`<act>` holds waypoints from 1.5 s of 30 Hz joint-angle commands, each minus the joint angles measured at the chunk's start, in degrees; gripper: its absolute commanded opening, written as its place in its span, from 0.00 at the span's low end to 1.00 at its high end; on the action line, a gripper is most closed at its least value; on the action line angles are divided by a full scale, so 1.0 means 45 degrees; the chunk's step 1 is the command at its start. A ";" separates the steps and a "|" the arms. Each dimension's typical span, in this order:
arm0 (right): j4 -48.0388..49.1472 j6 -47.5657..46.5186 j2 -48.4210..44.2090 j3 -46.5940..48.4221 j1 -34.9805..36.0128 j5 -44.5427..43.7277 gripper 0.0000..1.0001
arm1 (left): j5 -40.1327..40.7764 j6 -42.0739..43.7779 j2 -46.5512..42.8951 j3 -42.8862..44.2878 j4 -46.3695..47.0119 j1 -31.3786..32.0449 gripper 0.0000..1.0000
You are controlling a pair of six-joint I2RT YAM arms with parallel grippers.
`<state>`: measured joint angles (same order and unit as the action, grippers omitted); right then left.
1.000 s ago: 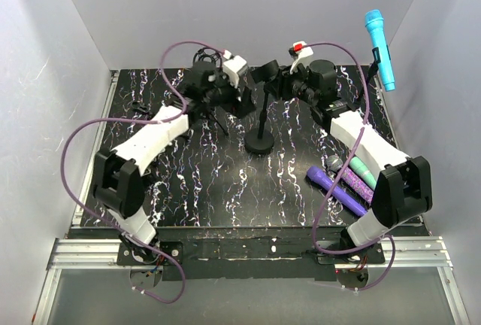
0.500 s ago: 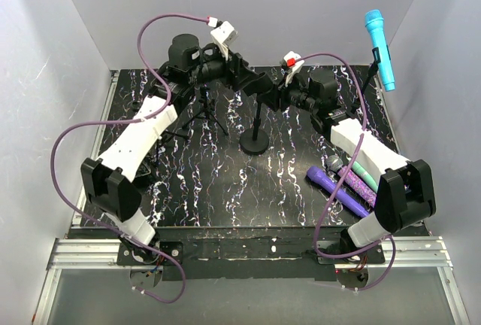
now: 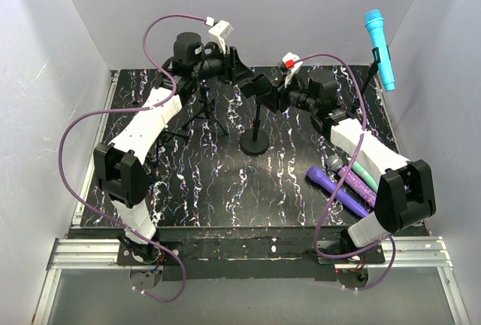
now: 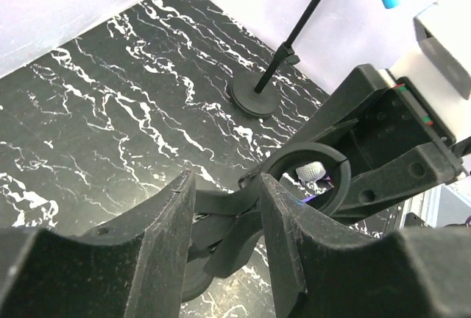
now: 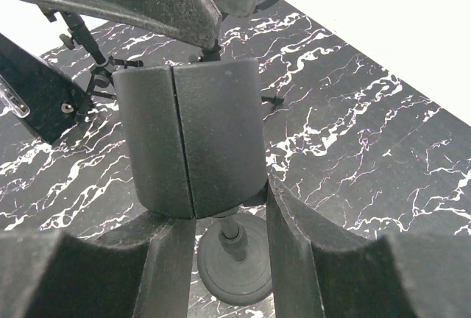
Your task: Remove the microphone from the stand
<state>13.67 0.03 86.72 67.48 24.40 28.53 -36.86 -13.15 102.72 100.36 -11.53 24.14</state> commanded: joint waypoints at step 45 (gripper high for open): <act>-0.1104 -0.0827 0.1666 -0.0367 0.0124 0.0378 0.01 | -0.0403 0.4092 0.1490 0.0141 -0.4215 0.0553 0.32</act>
<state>13.50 -3.46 91.79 67.66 24.82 32.36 -42.72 0.05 107.59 103.81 -22.63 23.90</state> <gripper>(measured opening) 0.446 0.323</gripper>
